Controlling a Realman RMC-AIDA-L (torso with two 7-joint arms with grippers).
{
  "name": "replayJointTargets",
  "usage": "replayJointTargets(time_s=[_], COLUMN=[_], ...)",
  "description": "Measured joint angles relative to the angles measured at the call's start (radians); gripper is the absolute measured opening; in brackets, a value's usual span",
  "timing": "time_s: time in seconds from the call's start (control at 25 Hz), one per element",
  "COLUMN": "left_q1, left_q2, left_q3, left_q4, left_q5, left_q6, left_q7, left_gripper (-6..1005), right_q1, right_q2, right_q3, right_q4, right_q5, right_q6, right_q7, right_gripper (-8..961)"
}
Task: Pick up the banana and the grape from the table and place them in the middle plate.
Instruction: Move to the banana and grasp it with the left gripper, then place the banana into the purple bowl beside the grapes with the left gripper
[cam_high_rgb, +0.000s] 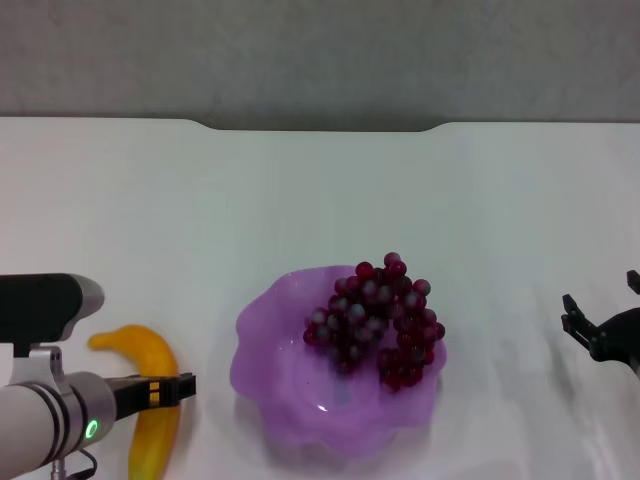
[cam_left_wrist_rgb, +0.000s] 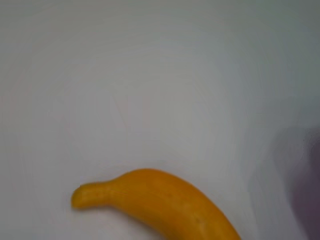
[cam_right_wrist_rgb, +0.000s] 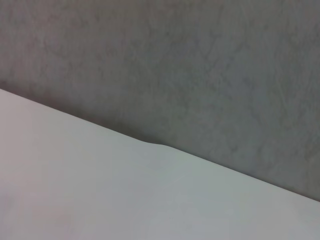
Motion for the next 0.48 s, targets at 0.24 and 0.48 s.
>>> replayJointTargets(time_s=[0.24, 0.48], left_q1=[-0.008, 0.025], left_q2=[0.001, 0.005], left_q3=[0.005, -0.003], left_q4=[0.022, -0.03], left_q5=[0.0, 0.0], left_q6=[0.007, 0.058], left_q7=[0.0, 0.023], left_gripper=[724, 546], right_q1=[0.0, -0.003], right_q2=[0.0, 0.0], right_q3=[-0.002, -0.002], right_q4=[0.003, 0.002], right_q5=[0.0, 0.0], right_q6=[0.0, 0.0], right_q7=[0.0, 0.0], right_gripper=[879, 879])
